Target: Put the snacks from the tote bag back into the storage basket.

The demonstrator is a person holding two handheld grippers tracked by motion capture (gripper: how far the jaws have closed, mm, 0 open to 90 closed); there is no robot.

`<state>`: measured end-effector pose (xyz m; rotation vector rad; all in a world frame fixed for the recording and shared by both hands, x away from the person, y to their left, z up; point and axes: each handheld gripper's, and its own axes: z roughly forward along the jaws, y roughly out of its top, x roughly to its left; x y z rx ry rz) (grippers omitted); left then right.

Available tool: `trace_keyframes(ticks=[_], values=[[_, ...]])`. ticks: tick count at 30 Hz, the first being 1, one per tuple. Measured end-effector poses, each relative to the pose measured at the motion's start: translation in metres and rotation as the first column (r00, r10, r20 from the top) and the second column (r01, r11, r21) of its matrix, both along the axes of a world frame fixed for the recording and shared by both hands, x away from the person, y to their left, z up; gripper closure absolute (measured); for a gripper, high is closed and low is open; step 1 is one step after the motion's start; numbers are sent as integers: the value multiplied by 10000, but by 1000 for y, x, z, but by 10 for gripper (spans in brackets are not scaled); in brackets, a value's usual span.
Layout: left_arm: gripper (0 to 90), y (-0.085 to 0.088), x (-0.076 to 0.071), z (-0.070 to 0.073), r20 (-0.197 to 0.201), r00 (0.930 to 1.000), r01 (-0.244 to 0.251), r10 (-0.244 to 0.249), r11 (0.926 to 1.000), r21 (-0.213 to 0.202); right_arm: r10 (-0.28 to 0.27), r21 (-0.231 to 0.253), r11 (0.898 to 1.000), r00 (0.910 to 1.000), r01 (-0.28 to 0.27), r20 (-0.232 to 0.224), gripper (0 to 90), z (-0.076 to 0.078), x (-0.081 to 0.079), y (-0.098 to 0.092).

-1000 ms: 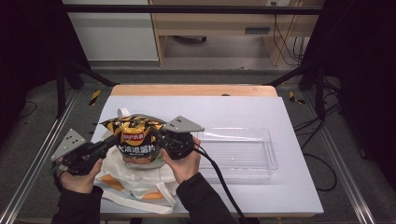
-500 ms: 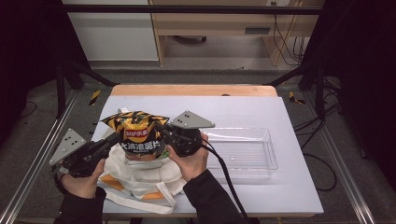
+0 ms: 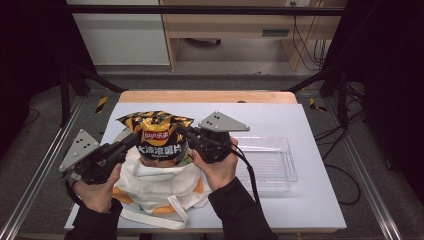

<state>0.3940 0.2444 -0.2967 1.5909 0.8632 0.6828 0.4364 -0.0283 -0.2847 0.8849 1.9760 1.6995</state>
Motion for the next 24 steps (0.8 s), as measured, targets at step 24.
trace_keyframes(ticks=[24], values=[[900, -56, 4, 29, 435, 9971, 608, -617, 9979, 225, -777, 56, 9970, 9949, 775, 644, 893, 32, -13, -54]])
